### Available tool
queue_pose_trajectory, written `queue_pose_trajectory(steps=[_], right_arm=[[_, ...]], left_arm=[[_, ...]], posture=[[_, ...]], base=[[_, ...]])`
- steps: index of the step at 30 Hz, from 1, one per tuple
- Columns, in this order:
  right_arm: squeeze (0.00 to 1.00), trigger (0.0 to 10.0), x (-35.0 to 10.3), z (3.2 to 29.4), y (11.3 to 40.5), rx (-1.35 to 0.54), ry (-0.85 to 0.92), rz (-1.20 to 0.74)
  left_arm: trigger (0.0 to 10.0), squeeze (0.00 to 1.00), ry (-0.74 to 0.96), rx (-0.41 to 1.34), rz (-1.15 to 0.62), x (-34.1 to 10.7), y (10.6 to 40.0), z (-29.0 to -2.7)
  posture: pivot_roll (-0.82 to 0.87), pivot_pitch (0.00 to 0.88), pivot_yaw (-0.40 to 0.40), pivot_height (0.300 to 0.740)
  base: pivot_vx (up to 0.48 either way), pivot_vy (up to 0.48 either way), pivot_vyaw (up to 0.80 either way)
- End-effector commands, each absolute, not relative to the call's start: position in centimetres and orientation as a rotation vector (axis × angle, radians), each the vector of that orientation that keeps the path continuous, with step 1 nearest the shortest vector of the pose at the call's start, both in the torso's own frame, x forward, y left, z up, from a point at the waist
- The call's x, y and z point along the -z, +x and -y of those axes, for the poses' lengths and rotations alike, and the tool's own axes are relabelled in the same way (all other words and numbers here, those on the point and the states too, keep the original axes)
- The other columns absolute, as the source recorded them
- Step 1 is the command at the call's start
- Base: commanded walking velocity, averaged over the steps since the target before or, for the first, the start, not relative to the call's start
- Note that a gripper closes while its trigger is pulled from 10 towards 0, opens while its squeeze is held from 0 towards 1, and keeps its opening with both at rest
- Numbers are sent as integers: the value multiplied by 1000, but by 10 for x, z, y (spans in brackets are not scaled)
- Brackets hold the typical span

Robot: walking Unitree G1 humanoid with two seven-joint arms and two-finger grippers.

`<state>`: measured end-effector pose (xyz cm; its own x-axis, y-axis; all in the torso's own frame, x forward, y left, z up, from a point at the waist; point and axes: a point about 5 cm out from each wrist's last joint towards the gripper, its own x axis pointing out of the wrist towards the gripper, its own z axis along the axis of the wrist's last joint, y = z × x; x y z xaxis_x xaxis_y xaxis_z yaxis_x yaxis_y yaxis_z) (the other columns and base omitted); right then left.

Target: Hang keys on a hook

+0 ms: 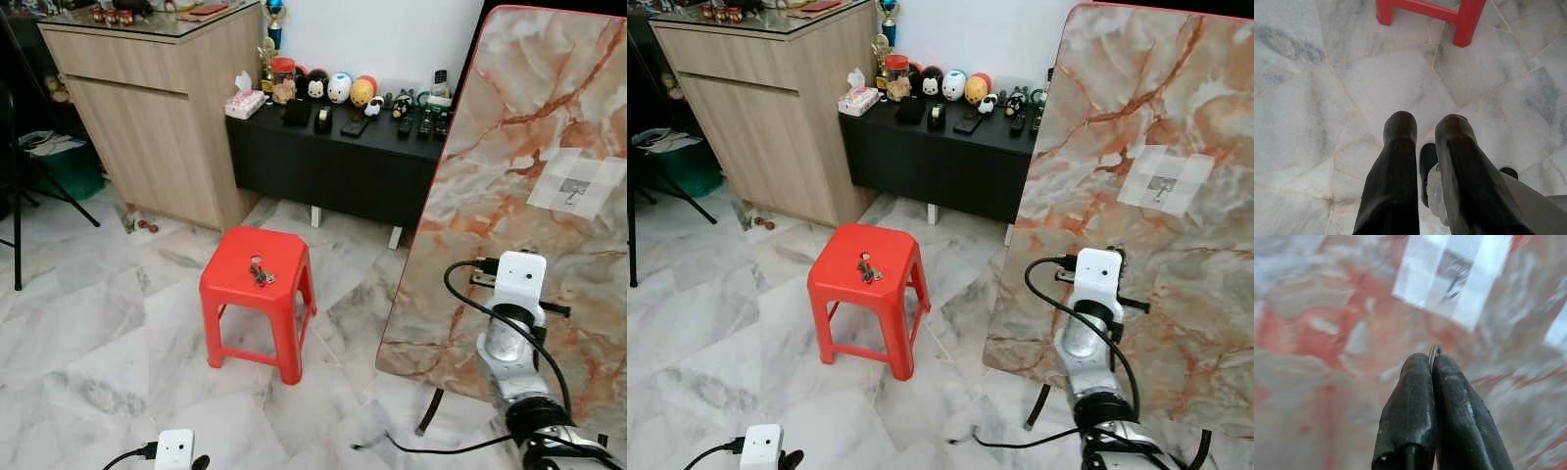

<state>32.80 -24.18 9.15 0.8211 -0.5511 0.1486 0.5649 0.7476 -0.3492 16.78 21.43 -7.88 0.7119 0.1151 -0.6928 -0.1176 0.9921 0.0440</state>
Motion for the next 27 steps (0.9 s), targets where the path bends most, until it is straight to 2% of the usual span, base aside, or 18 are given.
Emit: queue_pose_trajectory(steps=[1, 5, 10, 13, 16, 17, 18, 19, 21, 25, 27], right_arm=[[0, 10000, -98, 246, 330, 644, -408, 58], [0, 10000, -103, 249, 332, 687, -434, 68], [0, 10000, -91, 245, 329, 648, -297, 4], [0, 10000, -68, 241, 321, 623, -146, -114], [0, 10000, -58, 241, 316, 629, -91, -167], [0, 10000, -47, 241, 311, 627, -35, -231], [0, 10000, -18, 229, 300, 530, 69, -417], [0, 10000, -18, 229, 300, 530, 69, -417], [0, 10000, 10, 205, 287, 370, 161, -610], [0, 10000, 25, 199, 271, 318, 109, -679], [0, 10000, 36, 198, 259, 343, 162, -736]], left_arm=[[10000, 0, -2, -137, -772, 80, 164, -216], [10000, 0, -5, -145, -753, 78, 166, -219], [10000, 0, -24, -154, -729, 76, 169, -220], [10000, 0, -24, -154, -728, 75, 170, -220], [10000, 0, -21, -151, -732, 76, 170, -219], [10000, 0, -23, -152, -733, 76, 170, -218], [10000, 0, -27, -145, -740, 77, 169, -217], [10000, 0, -27, -145, -740, 77, 169, -217], [10000, 0, -26, -141, -747, 77, 169, -216], [10000, 0, -30, -143, -750, 78, 168, -215], [10000, 0, -29, -142, -751, 78, 167, -215]], posture=[[182, 0, -80, 740], [185, 0, -78, 740], [194, 0, -88, 740], [190, 0, -89, 740], [190, 0, -88, 740], [188, 0, -88, 740], [186, 0, -87, 740], [186, 0, -87, 740], [182, 0, -91, 740], [188, 0, -91, 740], [185, 0, -89, 740]], base=[[0, 0, 0], [0, 0, 0], [0, 0, 0], [0, 0, 0], [0, 0, 0], [0, 0, 0], [0, 0, 0], [0, 0, 0], [0, 0, 0], [0, 0, 0], [0, 0, 0]])
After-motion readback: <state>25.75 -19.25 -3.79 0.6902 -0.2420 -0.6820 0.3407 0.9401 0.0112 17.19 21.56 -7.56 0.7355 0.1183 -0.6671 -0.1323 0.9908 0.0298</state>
